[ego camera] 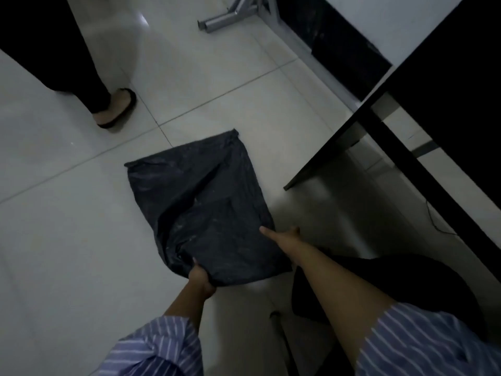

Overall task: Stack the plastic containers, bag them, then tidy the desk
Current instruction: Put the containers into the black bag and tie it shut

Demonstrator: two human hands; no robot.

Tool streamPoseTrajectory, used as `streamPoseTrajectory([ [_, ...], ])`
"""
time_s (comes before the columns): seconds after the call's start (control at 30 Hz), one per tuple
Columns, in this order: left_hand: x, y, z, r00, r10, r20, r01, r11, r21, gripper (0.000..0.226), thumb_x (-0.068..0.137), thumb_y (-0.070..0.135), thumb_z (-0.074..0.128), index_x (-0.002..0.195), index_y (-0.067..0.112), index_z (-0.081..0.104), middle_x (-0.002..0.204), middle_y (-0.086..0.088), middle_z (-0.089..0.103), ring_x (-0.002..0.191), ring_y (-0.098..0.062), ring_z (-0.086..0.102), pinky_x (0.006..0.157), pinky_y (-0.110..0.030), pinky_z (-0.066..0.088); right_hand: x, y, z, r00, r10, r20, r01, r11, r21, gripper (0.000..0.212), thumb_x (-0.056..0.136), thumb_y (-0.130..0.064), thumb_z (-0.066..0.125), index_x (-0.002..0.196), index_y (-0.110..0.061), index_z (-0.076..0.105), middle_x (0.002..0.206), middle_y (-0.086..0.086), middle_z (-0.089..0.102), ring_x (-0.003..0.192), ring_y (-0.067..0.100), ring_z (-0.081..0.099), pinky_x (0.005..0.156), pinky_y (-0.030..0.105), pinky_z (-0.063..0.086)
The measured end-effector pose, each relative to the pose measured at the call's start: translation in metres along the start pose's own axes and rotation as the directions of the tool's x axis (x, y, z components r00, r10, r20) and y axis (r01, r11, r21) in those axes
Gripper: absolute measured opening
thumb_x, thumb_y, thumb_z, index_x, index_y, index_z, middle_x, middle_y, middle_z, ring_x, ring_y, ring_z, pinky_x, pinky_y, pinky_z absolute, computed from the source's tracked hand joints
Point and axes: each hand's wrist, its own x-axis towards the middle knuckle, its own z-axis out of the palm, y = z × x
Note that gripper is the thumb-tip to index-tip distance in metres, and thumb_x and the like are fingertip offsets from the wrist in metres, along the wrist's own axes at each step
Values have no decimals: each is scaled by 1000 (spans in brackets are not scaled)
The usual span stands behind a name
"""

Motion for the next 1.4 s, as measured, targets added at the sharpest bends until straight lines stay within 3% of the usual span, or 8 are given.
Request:
streamPoseTrajectory([
  [0.27, -72, 23, -34, 990, -20, -142, 52, 972, 228, 83, 94, 67, 23, 151, 7, 22, 147, -24, 36, 129, -44, 42, 103, -54, 41, -82, -20, 2, 931, -356, 86, 366, 904, -223, 33, 83, -35, 74, 100, -8, 67, 109, 9, 66, 100, 25, 62, 87, 31, 49],
  [0.43, -115, 40, -2, 933, 335, -136, -183, 762, 621, 56, 105, 17, 30, 146, -13, 5, 156, -26, 12, 145, -33, 16, 112, -13, 12, -137, -3, -1, 832, -554, -33, 537, 818, -207, 46, 70, -33, 85, 62, -7, 49, 67, 6, 56, 63, 17, 54, 53, 22, 42],
  [0.6, -186, 84, 38, 919, 339, 202, -141, -197, 970, 58, 102, 31, 40, 149, -1, 24, 154, -17, 26, 138, -32, 33, 113, -35, 28, -178, 20, -23, 751, -652, -109, 650, 758, -55, 54, 67, -29, 88, 104, 5, 68, 104, 13, 71, 85, 18, 66, 68, 14, 52],
  [0.73, -253, 87, 79, 855, 415, 310, -89, -471, 878, 46, 96, 43, 42, 128, 13, 56, 131, -5, 58, 123, -27, 55, 105, -37, 42, -201, 29, -33, 686, -707, -171, 721, 693, 27, 61, 60, -34, 91, 98, 7, 66, 98, 18, 71, 85, 21, 68, 64, 19, 51],
  [0.93, -308, 37, 113, 891, 50, 450, -452, 44, 891, 102, 75, 78, 51, 143, 5, 35, 146, -14, 38, 133, -33, 41, 102, -44, 41, -234, 43, -42, 657, -739, -147, 752, 655, 69, 57, 59, -27, 92, 84, 14, 61, 80, 25, 67, 67, 13, 67, 52, 17, 44],
  [1.1, -275, 23, 103, 910, -15, 414, -412, 76, 908, 49, 89, 47, 60, 106, 1, 61, 111, -13, 63, 98, -25, 63, 84, -37, 54, -238, 49, -47, 672, -708, -216, 740, 652, 166, 30, 63, -19, 90, 59, -14, 61, 50, -12, 61, 51, -6, 58, 49, 10, 41],
  [1.2, -271, 26, 93, 873, 35, 486, -467, 348, 813, 21, 98, 25, 51, 87, 8, 59, 88, -5, 60, 76, -19, 58, 69, -32, 49, -234, 49, -47, 706, -640, -305, 708, 631, 317, 37, 63, -39, 87, 73, -9, 69, 73, 2, 70, 72, 14, 67, 64, 24, 51],
  [1.4, -296, 44, 90, 699, 133, 703, -434, 860, 268, 43, 104, 21, 35, 142, 1, 38, 86, -15, 70, 95, -29, 70, 54, -34, 58, -236, 48, -56, 775, -560, -294, 628, 630, 457, 71, 71, -72, 59, 103, -9, 66, 106, 11, 69, 100, 23, 65, 93, 36, 52],
])
